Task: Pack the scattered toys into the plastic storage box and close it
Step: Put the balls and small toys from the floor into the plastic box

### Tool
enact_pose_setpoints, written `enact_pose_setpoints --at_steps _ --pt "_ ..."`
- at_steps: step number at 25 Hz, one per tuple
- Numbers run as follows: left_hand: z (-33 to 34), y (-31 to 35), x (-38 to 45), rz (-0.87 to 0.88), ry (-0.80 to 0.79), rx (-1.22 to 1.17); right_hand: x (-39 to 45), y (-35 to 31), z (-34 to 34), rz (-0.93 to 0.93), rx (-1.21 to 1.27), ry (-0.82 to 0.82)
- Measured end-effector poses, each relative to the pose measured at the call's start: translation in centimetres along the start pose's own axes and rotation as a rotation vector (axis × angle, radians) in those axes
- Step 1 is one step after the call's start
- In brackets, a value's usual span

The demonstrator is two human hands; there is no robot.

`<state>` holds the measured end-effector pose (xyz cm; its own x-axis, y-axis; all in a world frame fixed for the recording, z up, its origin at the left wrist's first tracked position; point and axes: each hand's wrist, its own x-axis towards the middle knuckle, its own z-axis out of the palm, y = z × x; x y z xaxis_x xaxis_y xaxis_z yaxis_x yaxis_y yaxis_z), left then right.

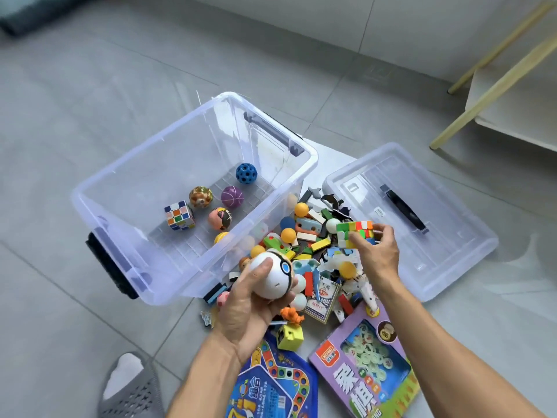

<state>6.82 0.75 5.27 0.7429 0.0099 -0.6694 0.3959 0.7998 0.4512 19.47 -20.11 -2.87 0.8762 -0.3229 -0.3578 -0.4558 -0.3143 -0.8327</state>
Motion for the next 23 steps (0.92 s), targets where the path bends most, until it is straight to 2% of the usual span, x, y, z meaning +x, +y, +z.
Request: enact_pose_setpoints --at_steps 2,3,5,9,10,11,13,14,15,16,17,19,21,23 --pt "1.1 2.9 -2.3 0.144 -0.1 -0.134 -3.9 -3.3 1.1 0.093 0.417 -0.107" --pt "1.5 4.4 -3.1 0.221 -0.053 -0.177 -6.0 -5.0 1.7 0.091 0.501 -0.239" --pt "2.1 7.5 -3.7 0.29 0.135 -0.159 -9.8 -8.9 3.2 0.04 0.535 -0.444" --pt "2.8 12.6 -4.6 0.29 0.358 0.073 -11.8 -17.5 5.1 0.136 0.446 -0.583" --pt "2.7 12.6 -5.1 0.372 0.452 0.139 -11.8 -18.7 5.1 0.066 0.313 -0.58" --pt "2.6 12.0 -5.7 0.504 0.538 0.177 -11.6 -19.0 4.8 -0.089 0.1 -0.558" --pt "2.2 8.7 -6.1 0.703 0.579 0.242 -11.3 -17.6 3.5 -0.586 -0.533 -0.522" --pt "1.9 6.3 -6.2 0.697 0.548 0.317 -11.4 -15.9 2.8 -0.828 -0.838 -0.545" --pt "1.4 3.9 -5.5 0.637 0.513 0.446 -11.2 -13.7 2.1 -0.98 -1.036 -0.593" --pt "0.8 1.6 -4.3 0.56 0.468 0.625 -10.4 -11.4 1.6 -1.051 -1.149 -0.64" --pt "0.3 -0.1 -2.7 0.494 0.43 0.838 -9.5 -9.3 1.1 -1.012 -1.173 -0.64" --pt "-0.3 -1.5 1.4 0.452 0.379 1.246 -6.3 -5.9 0.9 -0.753 -1.077 -0.531" --pt "-0.4 -1.4 6.0 0.445 0.297 1.548 -2.6 -3.4 1.5 -0.534 -0.977 -0.42" --pt "0.1 -0.5 10.2 0.418 0.201 1.802 0.1 -1.5 2.9 -0.503 -0.934 -0.408"
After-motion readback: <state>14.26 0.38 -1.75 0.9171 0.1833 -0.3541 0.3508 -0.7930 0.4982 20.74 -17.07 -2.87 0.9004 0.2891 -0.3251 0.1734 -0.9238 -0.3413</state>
